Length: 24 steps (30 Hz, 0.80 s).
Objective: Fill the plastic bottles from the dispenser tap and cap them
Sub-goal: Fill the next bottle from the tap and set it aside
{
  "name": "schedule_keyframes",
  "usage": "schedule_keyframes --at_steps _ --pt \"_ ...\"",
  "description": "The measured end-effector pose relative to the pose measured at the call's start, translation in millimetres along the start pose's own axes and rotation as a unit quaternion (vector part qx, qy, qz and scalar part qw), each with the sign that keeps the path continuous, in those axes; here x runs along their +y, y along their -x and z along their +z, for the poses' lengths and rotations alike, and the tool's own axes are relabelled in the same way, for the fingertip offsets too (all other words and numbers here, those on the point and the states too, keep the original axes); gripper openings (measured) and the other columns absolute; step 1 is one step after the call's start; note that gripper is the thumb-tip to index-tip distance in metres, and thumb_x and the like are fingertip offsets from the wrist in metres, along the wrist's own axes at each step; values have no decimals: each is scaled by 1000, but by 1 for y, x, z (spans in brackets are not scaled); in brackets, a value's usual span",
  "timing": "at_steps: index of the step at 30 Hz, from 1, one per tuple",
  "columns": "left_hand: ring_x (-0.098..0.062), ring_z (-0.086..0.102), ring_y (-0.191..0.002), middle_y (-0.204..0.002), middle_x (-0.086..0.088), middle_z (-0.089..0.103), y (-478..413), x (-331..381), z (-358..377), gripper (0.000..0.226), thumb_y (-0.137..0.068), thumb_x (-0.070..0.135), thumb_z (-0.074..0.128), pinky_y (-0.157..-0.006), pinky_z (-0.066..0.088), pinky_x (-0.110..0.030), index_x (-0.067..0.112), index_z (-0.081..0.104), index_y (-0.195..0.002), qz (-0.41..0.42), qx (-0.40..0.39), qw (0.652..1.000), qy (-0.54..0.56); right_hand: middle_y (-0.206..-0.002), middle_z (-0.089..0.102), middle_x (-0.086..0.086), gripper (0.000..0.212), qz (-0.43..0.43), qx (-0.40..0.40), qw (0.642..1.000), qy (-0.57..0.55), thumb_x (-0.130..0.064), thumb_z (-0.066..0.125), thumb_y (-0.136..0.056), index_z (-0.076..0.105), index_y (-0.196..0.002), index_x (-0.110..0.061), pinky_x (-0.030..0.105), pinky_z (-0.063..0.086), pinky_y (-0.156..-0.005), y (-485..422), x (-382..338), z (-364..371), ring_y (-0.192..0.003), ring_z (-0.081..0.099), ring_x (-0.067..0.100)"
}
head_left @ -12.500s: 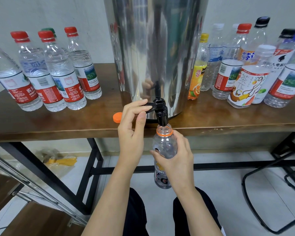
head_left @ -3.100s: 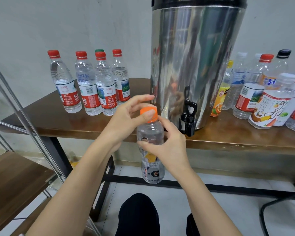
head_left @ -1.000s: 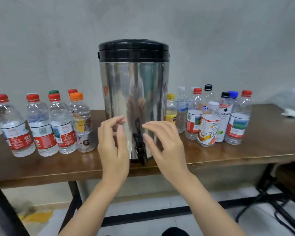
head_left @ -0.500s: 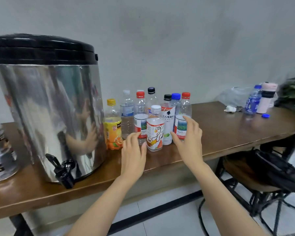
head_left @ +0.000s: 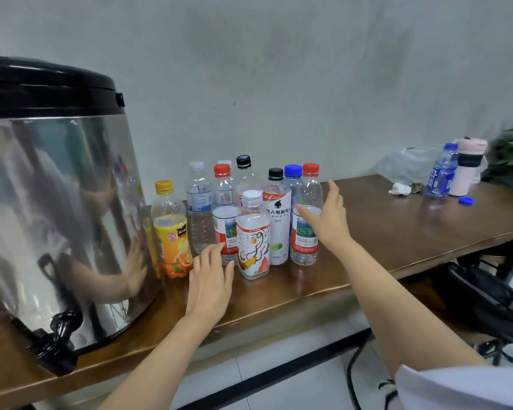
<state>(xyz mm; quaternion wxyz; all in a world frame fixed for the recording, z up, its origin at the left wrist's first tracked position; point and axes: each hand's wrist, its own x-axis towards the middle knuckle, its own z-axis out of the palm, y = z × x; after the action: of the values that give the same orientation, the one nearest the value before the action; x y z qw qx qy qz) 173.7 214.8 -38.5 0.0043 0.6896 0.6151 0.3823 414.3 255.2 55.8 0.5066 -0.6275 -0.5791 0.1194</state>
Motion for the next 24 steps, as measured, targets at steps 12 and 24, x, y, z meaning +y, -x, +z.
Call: schedule_keyframes --at_steps 12,24 --pt "-17 37 -138 -152 -1 39 0 0 3 46 -104 33 44 -110 37 -34 20 37 -148 17 -9 1000 -15 -140 51 8 86 -8 16 998 -66 -29 78 -83 25 -150 -26 50 48 -102 4 -1 -2 -127 51 26" --pt "-6 46 -121 -134 -2 52 -1 23 -63 36 -103 20 49 -109 39 -33 13 48 -138 95 70 978 172 -146 47 -5 82 -116 47 987 -100 -32 78 -82 31 -149 -29 31 42 -103 101 -85 -39 -129 46 11"
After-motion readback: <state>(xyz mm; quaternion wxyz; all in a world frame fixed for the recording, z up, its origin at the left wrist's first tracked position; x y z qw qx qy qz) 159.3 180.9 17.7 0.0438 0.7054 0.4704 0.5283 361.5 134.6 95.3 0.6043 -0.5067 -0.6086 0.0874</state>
